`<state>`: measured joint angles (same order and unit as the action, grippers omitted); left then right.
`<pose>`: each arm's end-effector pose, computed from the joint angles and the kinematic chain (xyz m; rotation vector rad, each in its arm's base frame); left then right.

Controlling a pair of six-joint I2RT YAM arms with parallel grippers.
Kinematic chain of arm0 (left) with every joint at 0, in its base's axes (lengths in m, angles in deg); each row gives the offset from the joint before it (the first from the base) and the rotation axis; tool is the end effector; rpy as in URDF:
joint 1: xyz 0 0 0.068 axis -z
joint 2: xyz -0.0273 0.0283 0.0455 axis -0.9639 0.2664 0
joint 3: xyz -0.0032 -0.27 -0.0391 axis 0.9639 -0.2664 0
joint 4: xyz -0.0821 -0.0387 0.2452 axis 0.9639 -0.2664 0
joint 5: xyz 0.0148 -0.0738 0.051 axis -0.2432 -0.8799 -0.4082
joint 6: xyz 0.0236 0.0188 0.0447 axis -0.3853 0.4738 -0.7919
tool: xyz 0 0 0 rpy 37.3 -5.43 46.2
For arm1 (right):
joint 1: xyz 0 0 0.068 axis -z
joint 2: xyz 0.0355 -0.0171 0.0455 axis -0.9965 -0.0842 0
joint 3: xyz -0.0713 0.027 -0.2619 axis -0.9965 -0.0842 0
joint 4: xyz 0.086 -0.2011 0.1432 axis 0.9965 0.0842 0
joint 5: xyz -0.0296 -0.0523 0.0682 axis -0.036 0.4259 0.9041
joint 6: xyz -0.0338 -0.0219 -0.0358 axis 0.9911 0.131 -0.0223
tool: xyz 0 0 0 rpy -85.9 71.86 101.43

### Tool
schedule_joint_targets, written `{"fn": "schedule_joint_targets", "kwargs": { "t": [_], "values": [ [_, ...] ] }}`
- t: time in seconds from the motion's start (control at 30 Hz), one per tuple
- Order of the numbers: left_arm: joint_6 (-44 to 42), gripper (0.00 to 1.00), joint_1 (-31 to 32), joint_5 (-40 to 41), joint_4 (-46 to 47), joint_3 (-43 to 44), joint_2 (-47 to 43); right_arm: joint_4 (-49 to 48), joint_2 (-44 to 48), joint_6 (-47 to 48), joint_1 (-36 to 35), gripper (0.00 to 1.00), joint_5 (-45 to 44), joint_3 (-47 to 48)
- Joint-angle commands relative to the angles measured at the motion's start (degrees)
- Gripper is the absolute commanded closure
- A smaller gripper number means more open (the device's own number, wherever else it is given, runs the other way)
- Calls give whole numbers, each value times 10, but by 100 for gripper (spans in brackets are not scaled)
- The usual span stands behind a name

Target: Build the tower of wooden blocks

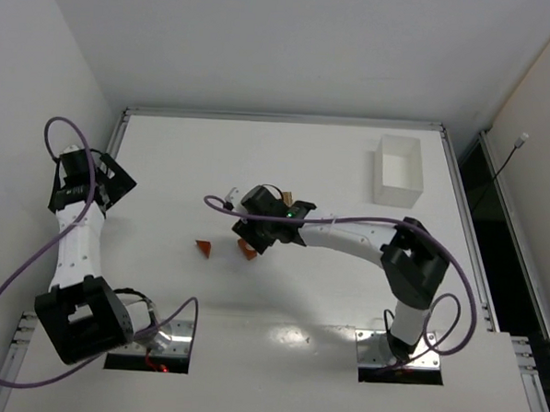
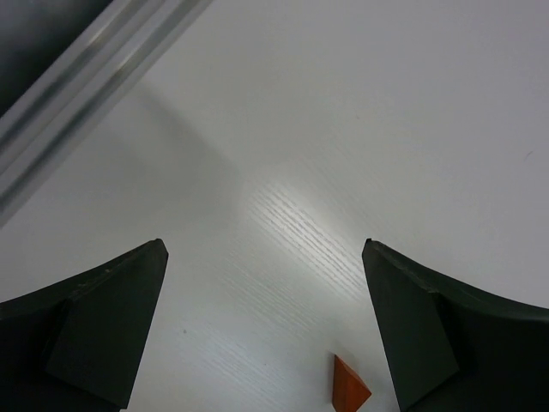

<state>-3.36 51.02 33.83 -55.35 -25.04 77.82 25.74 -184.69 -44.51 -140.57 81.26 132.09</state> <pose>0.2352 0.1050 0.2874 -1.0778 2.0755 0.0284 0.2186 0.3107 0.2064 -1.1082 2.2555 0.2867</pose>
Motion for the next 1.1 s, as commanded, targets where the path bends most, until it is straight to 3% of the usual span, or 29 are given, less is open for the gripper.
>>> {"fn": "schedule_joint_targets", "kwargs": {
  "t": [0.0,0.33,1.07],
  "values": [
    [7,3,-19,-15,16,-19,-48,-31,-39,-82,-5,52,-35,66],
    [7,0,-37,16,11,-9,-55,-5,-98,-106,-16,53,-8,99],
    [7,0,-82,-36,11,13,16,-5,-148,-118,-16,54,30,94]
  ]
}}
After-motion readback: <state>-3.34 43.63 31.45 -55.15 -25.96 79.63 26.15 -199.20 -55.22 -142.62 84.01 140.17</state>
